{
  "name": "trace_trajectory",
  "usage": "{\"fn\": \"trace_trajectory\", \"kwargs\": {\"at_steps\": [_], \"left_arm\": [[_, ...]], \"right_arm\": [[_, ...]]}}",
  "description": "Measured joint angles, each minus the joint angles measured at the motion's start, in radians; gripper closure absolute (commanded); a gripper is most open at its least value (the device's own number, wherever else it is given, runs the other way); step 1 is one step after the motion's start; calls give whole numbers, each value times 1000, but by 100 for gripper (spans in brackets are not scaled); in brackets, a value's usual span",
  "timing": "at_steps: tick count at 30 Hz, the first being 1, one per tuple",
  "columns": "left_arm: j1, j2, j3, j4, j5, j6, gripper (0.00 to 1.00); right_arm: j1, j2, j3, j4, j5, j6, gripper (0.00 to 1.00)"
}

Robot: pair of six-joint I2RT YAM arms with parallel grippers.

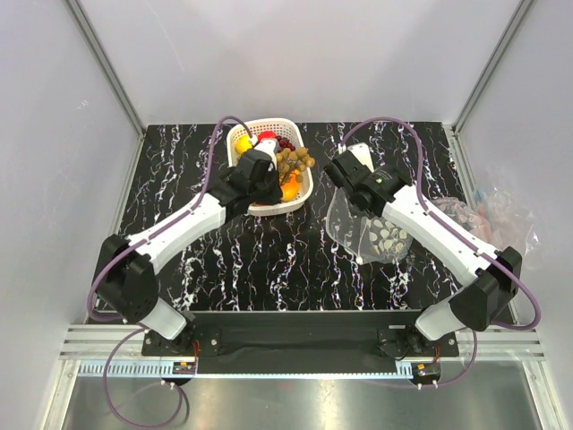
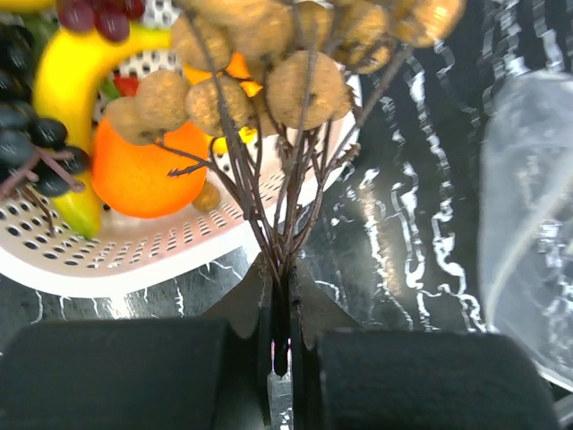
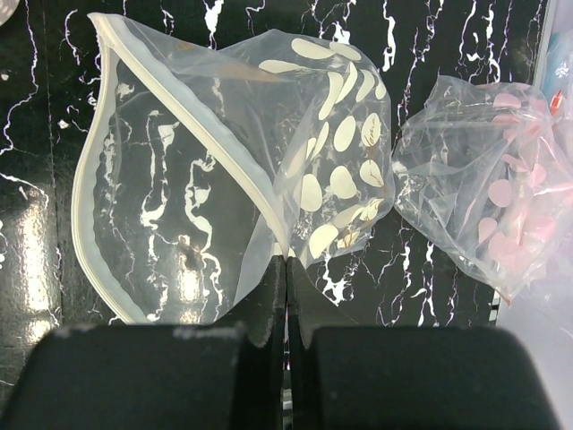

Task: Place the food in the zip-top bag and seal the zipper
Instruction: Pick up the fake fruit from the bin, then place the fake fruit in the zipper food storage bag.

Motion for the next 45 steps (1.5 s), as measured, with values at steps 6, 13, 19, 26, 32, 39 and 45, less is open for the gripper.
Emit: {"fn": "trace_trajectory", "kwargs": {"at_steps": [6, 13, 19, 26, 32, 39, 45], "left_arm": [[1, -116, -6, 0, 56, 19, 100], [1, -270, -68, 37, 218, 20, 100], [1, -315, -181, 162, 403, -60, 100], [1, -320, -241, 296, 542, -167, 100], [0, -323, -296, 426, 601, -254, 100], [-53, -323, -273, 336, 568, -212, 100], [-94, -333, -301, 395, 560, -242, 100]], "right_arm": [[-15, 0, -2, 13, -15, -13, 100], [-18, 0, -2, 26, -17, -23, 100], [-18, -3, -2, 42, -25, -23, 100], [-19, -38, -2, 53, -47, -18, 100], [-21, -73, -4, 58, -63, -12, 100], [-34, -99, -11, 63, -61, -10, 100], [-51, -100, -19, 70, -61, -6, 100]]}}
